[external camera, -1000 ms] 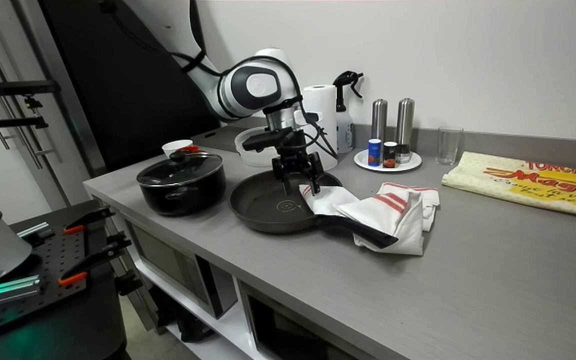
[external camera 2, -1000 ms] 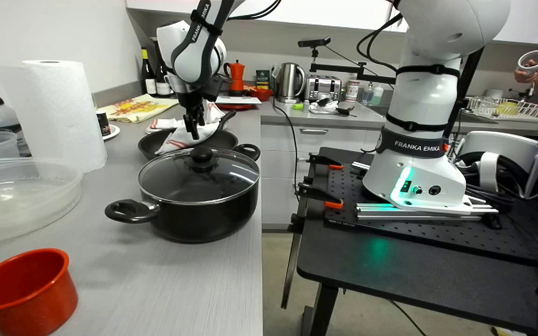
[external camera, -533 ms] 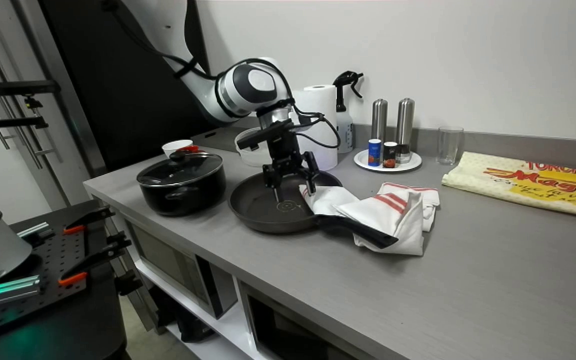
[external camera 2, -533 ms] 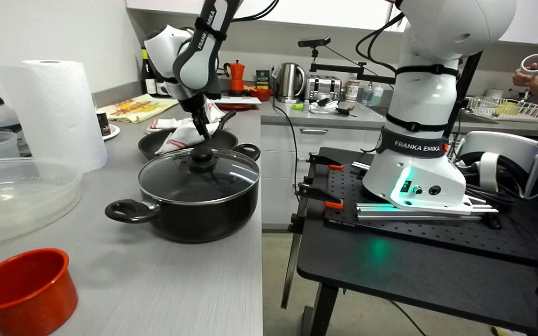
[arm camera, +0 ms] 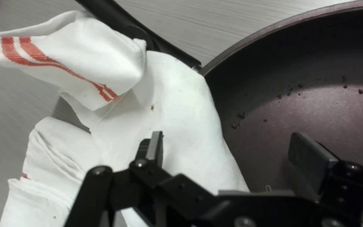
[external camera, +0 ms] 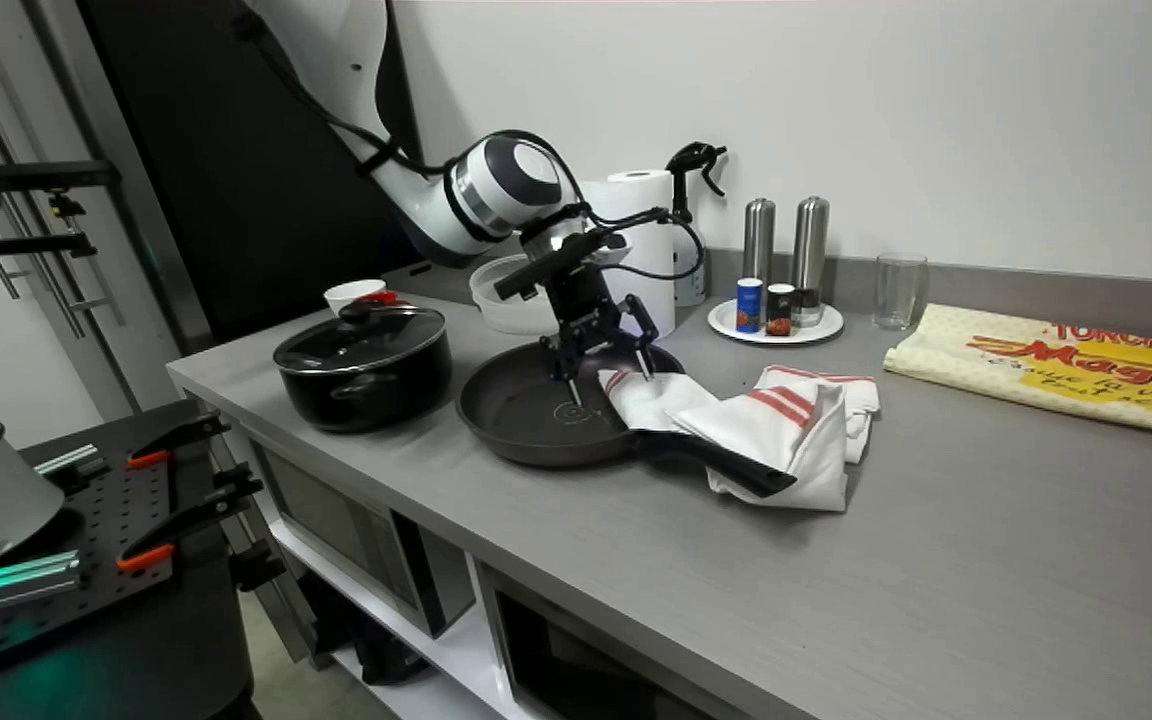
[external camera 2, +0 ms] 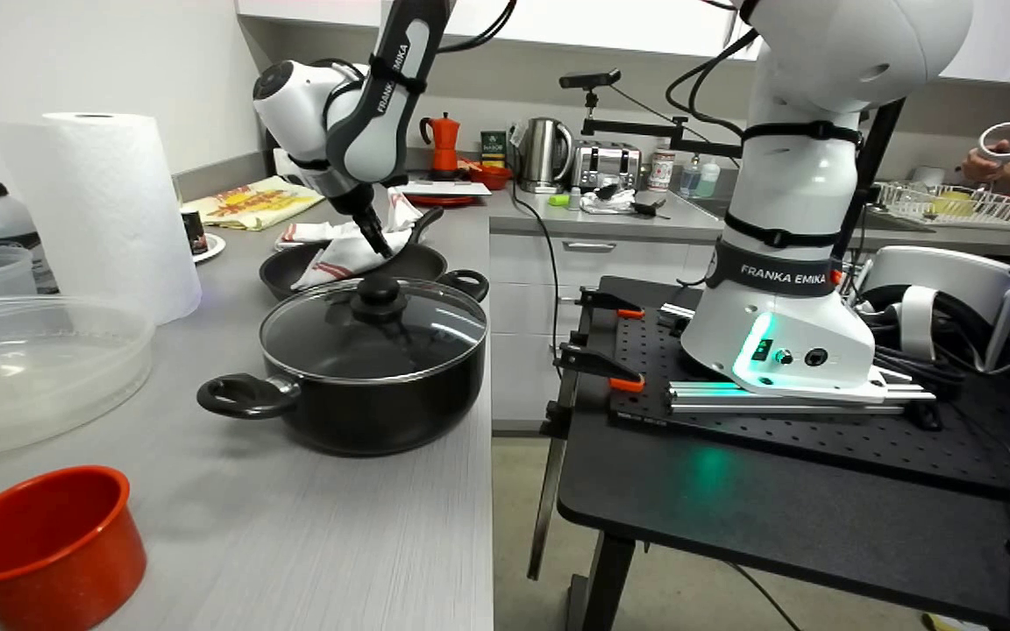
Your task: Use the towel to wipe the pan
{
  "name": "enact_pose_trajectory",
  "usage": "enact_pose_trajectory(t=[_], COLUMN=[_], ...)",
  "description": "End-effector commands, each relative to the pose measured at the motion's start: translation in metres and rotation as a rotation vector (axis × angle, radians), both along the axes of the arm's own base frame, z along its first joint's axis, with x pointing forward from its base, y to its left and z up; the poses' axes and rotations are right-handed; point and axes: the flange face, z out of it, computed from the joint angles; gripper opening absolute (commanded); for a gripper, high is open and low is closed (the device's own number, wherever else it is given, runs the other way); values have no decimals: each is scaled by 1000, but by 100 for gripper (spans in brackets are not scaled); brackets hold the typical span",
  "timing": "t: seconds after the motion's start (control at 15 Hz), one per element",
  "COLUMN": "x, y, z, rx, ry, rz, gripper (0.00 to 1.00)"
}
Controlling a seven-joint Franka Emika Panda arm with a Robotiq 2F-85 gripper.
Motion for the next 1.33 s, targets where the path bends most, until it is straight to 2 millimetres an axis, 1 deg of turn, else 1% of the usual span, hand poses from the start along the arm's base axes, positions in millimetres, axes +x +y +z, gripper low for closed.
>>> enact_pose_trajectory(t=[0.0,0.2,0.33,0.6,0.67,0.73,0.87,0.93,1.27], x=[7,2,2,1,1,2,2,3,3], y=[-5,-6,-6,-3,-3,-2,0,0,1], z=[-17,-31,-36,-36,-36,-35,-35,-35,-35], rx=[-48,-48,-57,-61,-58,-57,-51,-49,-35], ry=[13,29,33,25,21,18,11,7,-5], rz=[35,76,89,115,121,124,131,134,142], gripper=[100,100,100,100,75,74,60,51,14])
